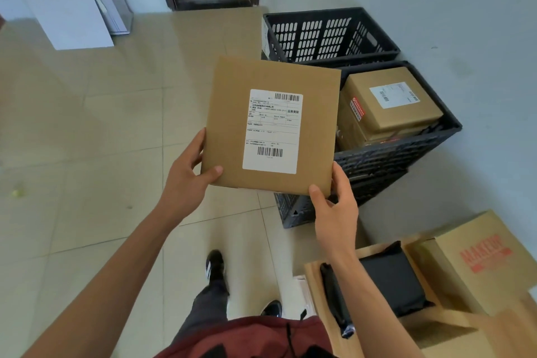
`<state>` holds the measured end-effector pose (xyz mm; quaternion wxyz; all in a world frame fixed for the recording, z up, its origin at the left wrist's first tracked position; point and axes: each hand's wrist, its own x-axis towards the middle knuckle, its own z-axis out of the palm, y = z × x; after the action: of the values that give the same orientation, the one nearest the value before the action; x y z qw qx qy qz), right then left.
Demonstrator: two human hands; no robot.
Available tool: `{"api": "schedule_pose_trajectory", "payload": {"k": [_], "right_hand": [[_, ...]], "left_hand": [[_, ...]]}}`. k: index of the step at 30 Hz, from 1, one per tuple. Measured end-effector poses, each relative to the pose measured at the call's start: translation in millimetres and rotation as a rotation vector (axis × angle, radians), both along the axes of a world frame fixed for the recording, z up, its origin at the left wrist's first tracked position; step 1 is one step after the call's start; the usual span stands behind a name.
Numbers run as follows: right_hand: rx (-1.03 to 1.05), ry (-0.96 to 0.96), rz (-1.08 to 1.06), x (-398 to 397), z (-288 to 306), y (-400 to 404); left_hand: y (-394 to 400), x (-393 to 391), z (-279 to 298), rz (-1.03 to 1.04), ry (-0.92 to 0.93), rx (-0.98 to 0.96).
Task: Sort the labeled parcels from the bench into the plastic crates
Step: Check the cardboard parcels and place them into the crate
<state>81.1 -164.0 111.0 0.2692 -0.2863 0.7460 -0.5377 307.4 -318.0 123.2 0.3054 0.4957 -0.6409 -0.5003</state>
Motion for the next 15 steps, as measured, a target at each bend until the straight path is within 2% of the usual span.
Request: {"api": "schedule_pose_trajectory", "payload": {"k": [15], "right_hand": [[-0.003,0.011,-0.163,-9.2,3.6,-216.8]], "left_hand": [[-236.4,-40.5,0.3,-0.122,0.019,0.014]]}}
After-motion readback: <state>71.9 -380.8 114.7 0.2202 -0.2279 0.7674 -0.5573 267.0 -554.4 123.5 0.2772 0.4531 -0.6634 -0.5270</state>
